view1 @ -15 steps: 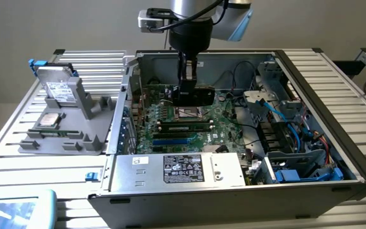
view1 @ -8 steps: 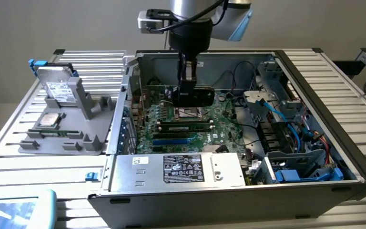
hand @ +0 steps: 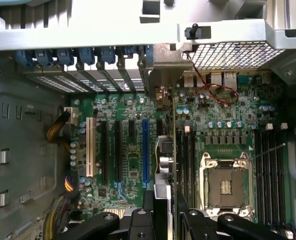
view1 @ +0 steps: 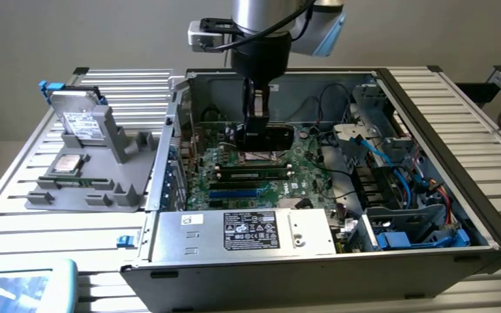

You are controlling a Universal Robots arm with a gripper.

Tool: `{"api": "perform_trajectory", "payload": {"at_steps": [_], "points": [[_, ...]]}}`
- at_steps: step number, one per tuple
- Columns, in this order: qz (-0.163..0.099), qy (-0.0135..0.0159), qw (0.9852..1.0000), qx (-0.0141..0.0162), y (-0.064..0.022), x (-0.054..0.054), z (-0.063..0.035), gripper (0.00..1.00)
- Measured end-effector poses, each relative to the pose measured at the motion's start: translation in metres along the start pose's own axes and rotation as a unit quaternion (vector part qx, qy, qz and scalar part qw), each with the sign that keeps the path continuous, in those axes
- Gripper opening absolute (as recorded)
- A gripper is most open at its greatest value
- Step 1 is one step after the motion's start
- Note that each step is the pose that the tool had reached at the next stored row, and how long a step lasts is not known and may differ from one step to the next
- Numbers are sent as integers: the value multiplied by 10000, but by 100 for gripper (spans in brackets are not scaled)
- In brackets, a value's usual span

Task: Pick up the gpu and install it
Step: 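Insert the gpu into the slot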

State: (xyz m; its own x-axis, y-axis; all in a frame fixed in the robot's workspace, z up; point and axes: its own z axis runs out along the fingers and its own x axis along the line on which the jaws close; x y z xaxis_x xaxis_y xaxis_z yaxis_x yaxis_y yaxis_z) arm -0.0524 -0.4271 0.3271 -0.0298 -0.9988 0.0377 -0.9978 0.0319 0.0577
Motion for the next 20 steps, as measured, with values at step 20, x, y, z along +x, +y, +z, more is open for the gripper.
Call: {"api": "perform_trajectory", "payload": {"at_steps": [20], "points": [[0,0,10000,0,9,172,147,27]]}}
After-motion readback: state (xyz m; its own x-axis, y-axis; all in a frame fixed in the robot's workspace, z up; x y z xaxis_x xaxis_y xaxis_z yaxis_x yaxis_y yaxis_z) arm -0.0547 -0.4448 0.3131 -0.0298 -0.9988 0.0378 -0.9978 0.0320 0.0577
